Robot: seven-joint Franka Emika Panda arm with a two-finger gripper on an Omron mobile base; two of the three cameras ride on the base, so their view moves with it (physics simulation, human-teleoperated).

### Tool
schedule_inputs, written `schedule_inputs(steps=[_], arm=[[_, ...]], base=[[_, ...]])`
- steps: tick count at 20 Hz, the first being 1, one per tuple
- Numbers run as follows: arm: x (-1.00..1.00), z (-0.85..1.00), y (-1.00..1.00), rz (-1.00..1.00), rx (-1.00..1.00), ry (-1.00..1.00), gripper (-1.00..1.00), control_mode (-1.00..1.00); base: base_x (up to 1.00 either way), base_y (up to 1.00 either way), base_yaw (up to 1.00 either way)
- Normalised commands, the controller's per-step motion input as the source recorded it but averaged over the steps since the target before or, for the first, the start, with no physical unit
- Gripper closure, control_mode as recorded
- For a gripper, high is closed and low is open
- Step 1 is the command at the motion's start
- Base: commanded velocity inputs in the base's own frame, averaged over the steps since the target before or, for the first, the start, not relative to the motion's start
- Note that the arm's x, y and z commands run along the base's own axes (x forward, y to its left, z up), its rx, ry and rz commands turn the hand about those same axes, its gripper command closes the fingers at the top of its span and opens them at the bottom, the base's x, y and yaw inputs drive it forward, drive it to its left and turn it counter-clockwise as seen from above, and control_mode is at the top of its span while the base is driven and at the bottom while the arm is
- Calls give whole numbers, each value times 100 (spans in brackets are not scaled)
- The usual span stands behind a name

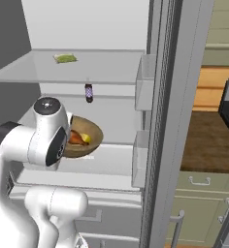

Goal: Pick the chicken drumstick and lemon wedge from their plates and place them in the bowl. Then put the bowl in the fridge.

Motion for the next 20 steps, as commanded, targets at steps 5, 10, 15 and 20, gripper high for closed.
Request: schedule_inputs(steps=[5,10,15,20], arm=[[85,0,-3,4,0,0,100,-100],[91,-1,0,0,0,0,100,-100],[74,-15,7,0,0,0,100,-100],[36,-33,13,0,0,0,100,-100]], base=[[0,0,0],[0,0,0],[0,0,0],[0,0,0]])
